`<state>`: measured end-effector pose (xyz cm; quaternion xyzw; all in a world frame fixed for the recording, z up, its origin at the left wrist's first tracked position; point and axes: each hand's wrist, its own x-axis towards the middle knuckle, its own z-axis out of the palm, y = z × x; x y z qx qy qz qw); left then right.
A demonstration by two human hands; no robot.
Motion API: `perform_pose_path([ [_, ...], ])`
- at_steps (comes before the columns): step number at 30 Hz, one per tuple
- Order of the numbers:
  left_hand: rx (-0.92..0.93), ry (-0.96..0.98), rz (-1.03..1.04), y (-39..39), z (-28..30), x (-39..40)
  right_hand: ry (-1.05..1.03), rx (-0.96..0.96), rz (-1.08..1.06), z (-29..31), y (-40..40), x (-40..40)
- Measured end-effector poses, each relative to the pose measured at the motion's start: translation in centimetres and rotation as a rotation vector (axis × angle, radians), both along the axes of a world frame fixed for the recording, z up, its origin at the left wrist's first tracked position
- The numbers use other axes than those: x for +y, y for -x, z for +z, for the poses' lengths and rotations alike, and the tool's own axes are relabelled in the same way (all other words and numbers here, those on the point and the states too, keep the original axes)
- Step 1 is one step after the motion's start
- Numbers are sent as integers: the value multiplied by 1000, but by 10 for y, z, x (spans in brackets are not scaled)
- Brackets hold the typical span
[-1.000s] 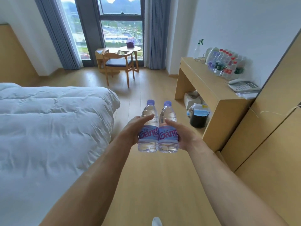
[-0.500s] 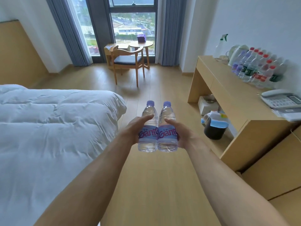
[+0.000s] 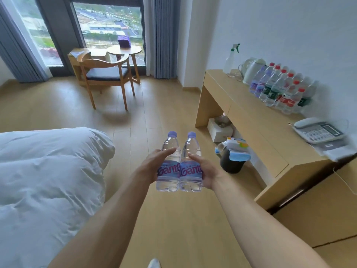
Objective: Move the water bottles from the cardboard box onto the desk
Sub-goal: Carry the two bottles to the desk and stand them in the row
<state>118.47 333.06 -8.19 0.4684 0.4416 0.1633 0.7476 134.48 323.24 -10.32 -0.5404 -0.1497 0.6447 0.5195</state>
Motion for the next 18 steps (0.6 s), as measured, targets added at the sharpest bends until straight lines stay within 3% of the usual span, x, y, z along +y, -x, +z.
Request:
perform_pose_path([
  [8, 9, -5, -90, -63, 9, 113, -14, 25, -146, 3, -46, 95],
  [18, 37, -10, -264, -195, -6, 196, 15, -19, -344, -19, -159, 153],
])
